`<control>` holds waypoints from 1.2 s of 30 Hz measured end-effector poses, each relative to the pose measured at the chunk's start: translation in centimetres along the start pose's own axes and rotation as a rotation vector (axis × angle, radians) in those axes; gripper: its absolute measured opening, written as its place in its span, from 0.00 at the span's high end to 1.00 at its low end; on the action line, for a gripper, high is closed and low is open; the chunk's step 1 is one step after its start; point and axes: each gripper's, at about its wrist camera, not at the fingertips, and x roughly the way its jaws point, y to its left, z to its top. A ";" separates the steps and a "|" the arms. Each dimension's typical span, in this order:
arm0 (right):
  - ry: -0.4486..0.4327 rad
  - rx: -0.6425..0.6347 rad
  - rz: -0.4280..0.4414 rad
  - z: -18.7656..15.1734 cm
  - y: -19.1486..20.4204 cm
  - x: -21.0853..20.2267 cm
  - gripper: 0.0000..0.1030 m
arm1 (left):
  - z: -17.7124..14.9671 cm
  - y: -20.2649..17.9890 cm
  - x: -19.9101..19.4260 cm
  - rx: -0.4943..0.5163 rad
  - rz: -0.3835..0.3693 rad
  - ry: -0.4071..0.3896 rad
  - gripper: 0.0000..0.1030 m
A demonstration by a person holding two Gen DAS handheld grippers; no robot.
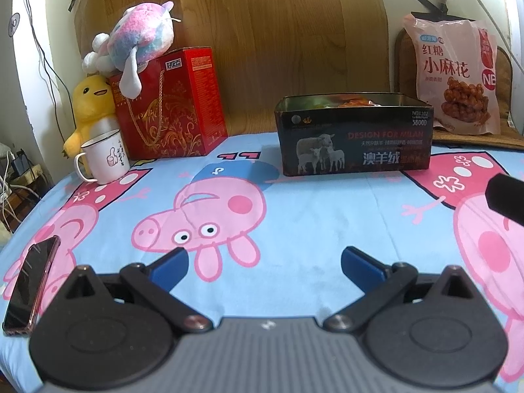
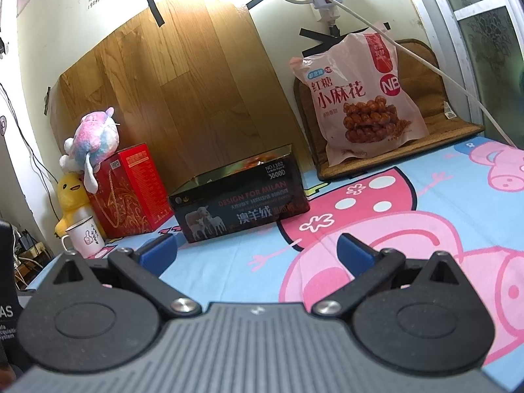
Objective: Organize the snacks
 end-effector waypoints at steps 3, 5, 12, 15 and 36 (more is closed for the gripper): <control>0.002 0.002 -0.001 -0.2 -0.1 0.0 0.00 | -0.1 0.0 0.1 0.001 0.000 0.002 0.00; 0.003 0.003 -0.002 -0.2 -0.1 0.1 0.00 | -0.1 0.0 0.1 0.002 0.000 0.001 0.00; 0.004 0.005 -0.002 -0.3 -0.1 0.1 0.00 | -0.1 0.0 0.2 0.004 0.001 0.001 0.00; 0.004 0.005 -0.002 -0.3 -0.1 0.1 0.00 | -0.2 0.0 0.2 0.006 0.003 0.000 0.00; 0.006 0.005 -0.003 -0.4 -0.1 0.1 0.00 | -0.2 -0.1 0.2 0.016 0.002 -0.005 0.00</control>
